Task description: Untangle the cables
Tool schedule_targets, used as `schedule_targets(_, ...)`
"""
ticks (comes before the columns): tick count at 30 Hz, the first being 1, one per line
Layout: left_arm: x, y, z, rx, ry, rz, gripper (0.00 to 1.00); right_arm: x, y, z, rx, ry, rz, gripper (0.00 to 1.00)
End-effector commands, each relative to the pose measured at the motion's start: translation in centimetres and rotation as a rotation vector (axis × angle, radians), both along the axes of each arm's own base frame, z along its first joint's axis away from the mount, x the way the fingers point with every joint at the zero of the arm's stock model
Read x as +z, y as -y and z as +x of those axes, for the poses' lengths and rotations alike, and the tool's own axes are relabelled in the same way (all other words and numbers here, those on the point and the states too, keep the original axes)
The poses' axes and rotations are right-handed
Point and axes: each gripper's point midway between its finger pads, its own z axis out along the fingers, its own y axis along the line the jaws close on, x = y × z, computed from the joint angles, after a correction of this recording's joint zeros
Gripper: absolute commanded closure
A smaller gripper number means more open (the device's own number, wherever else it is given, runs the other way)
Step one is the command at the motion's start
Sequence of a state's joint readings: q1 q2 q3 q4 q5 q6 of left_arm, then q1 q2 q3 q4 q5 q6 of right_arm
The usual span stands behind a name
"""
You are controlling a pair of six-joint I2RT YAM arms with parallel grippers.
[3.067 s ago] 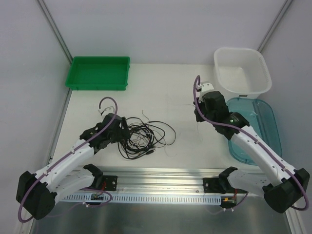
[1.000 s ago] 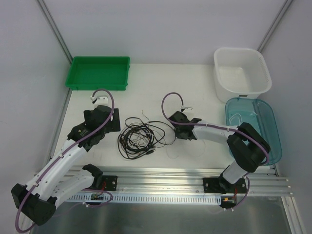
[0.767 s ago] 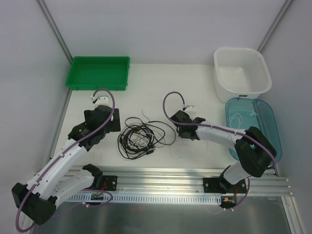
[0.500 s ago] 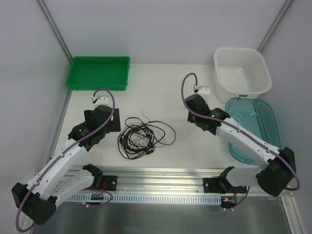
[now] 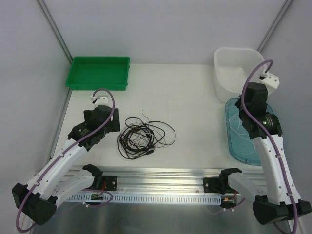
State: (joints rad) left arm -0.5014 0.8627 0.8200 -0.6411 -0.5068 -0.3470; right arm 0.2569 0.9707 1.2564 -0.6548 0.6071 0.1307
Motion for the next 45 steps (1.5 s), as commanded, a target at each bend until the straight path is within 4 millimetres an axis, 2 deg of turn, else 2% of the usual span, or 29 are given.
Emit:
schedule_targets(1,0.0,-0.7,-0.1,0.007,0.003,0.026,0.01,-2.0,4.0,-1.0,-0.137,-0.025,0.052,0.99)
schedule_targets(3,-0.1,-0.7,-0.1,0.010,0.002,0.024,0.01,-4.3,4.6,-1.0,-0.164,-0.037,0.131,0.99)
schedule_targets(4,-0.2,-0.8,-0.1,0.010,-0.004,0.028,0.01,-5.0,6.7,-1.2,-0.240,-0.024,0.162,0.99)
schedule_targets(5,-0.2,-0.6,0.0,0.006,-0.006,0.024,0.01,-7.0,6.4,-1.1,-0.240,-0.046,0.235,0.99)
schedule_targets(6,-0.3,-0.6,0.0,0.004,-0.010,0.024,0.01,-7.9,7.8,-1.4,-0.292,-0.047,0.273,0.99)
schedule_targets(11,-0.5,-0.4,-0.1,-0.004,-0.018,0.020,0.01,-14.0,9.9,-1.5,-0.400,-0.145,0.395,0.91)
schedule_targets(13,-0.5,-0.4,0.0,-0.003,-0.018,0.021,0.01,-15.3,10.4,-1.8,-0.431,-0.157,0.441,0.88)
schedule_targets(15,-0.5,-0.4,0.0,-0.003,-0.021,0.022,0.01,-15.6,10.2,-1.7,-0.423,-0.159,0.453,0.74)
schedule_targets(16,-0.7,-0.4,-0.1,-0.004,-0.025,0.022,0.01,-15.4,10.2,-1.8,-0.418,-0.154,0.448,0.50)
schedule_targets(19,-0.7,-0.3,0.0,-0.007,-0.029,0.022,0.01,-14.2,10.1,-2.1,-0.392,-0.132,0.415,0.12)
schedule_targets(21,-0.7,-0.3,0.0,-0.007,-0.031,0.022,0.01,-13.2,9.7,-2.3,-0.360,-0.111,0.399,0.03)
schedule_targets(23,-0.9,-0.3,0.0,-0.006,-0.036,0.026,0.01,-12.1,8.8,-2.1,-0.301,-0.101,0.377,0.02)
schedule_targets(26,-0.8,-0.3,0.0,-0.006,-0.035,0.025,0.01,-10.1,5.9,-1.3,-0.139,-0.081,0.331,0.00)
schedule_targets(29,-1.1,-0.1,0.0,-0.013,-0.047,0.023,0.01,-9.2,1.8,-0.5,0.066,-0.106,0.308,0.01)
schedule_targets(30,-1.2,0.0,0.0,-0.013,-0.048,0.019,0.01,-8.9,-0.6,-0.1,0.166,-0.114,0.297,0.00)
schedule_targets(32,-1.3,0.2,0.0,-0.025,-0.057,0.016,0.01,-9.0,-3.9,0.3,0.312,-0.133,0.315,0.00)
schedule_targets(33,-1.6,0.6,-0.1,-0.040,-0.069,0.004,0.01,-9.1,-6.8,0.1,0.419,-0.151,0.318,0.00)
schedule_targets(34,-1.7,0.8,-0.1,-0.050,-0.076,-0.007,0.01,-9.0,-8.5,0.2,0.486,-0.148,0.328,0.00)
schedule_targets(35,-1.7,1.2,-0.1,-0.061,-0.080,-0.023,0.01,-9.6,-10.6,0.1,0.562,-0.175,0.354,0.00)
schedule_targets(36,-1.9,2.2,-0.4,-0.102,-0.101,-0.058,0.01,-10.2,-13.4,-0.7,0.654,-0.204,0.366,0.00)
schedule_targets(37,-2.0,2.6,-0.5,-0.120,-0.108,-0.076,0.01,-10.2,-15.1,-0.7,0.713,-0.198,0.369,0.00)
schedule_targets(38,-2.1,3.2,-0.5,-0.139,-0.113,-0.098,0.01,-11.0,-18.1,-1.7,0.806,-0.240,0.369,0.01)
schedule_targets(41,-2.5,4.8,-0.8,-0.186,-0.151,-0.165,0.01,-12.3,-22.3,-2.7,0.929,-0.270,0.369,0.01)
schedule_targets(42,-2.8,5.2,-0.8,-0.189,-0.170,-0.181,0.01,-13.8,-24.5,-3.7,0.990,-0.329,0.360,0.02)
schedule_targets(44,-3.4,6.3,-1.3,-0.188,-0.209,-0.245,0.01,-15.0,-26.6,-4.3,1.041,-0.362,0.351,0.03)
schedule_targets(45,-3.8,6.8,-1.6,-0.186,-0.231,-0.270,0.01,-15.6,-28.1,-5.4,1.093,-0.384,0.335,0.06)
